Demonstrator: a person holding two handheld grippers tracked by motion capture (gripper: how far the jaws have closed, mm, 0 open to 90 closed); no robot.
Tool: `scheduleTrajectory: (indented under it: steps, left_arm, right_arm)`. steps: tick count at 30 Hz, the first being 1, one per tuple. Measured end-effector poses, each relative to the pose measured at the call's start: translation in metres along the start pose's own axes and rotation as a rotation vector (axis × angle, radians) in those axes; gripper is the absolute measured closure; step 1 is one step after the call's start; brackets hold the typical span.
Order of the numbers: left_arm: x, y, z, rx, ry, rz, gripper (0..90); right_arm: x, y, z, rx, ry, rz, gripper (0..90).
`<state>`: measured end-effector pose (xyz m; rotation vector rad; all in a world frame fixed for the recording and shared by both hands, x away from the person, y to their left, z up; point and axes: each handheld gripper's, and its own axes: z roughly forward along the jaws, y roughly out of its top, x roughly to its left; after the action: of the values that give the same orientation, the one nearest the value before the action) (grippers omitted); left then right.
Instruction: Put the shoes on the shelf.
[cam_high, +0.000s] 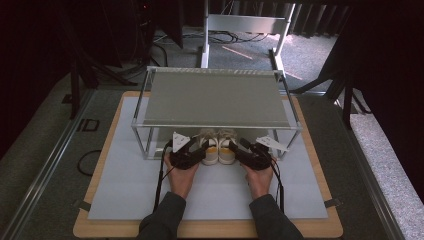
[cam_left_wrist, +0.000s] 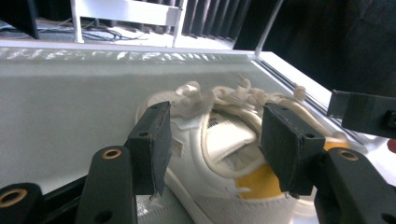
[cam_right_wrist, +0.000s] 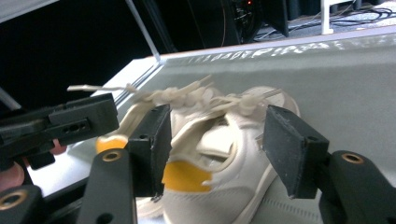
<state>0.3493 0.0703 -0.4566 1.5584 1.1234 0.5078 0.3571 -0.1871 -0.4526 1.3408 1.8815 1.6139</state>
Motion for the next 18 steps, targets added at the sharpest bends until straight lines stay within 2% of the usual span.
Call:
scheduleTrajectory:
  steps: [3, 12, 16, 18]
  left_arm:
    - [-0.001, 0.001, -0.004, 0.008, -0.013, 0.012, 40.6]
    - [-0.007, 0.001, -0.015, 0.011, -0.037, 0.039, 34.7]
    - [-0.009, 0.000, -0.017, 0.032, -0.046, 0.065, 31.8]
    - [-0.010, -0.003, -0.017, 0.060, -0.062, 0.082, 31.0]
  right_arm:
    - [0.007, -0.002, -0.003, 0.016, -0.014, -0.061, 39.6]
    - [0.021, -0.007, -0.007, 0.047, -0.047, -0.158, 33.6]
    - [0.023, -0.008, -0.008, 0.057, -0.050, -0.167, 32.1]
    - [0.023, -0.010, -0.010, 0.066, -0.060, -0.182, 31.3]
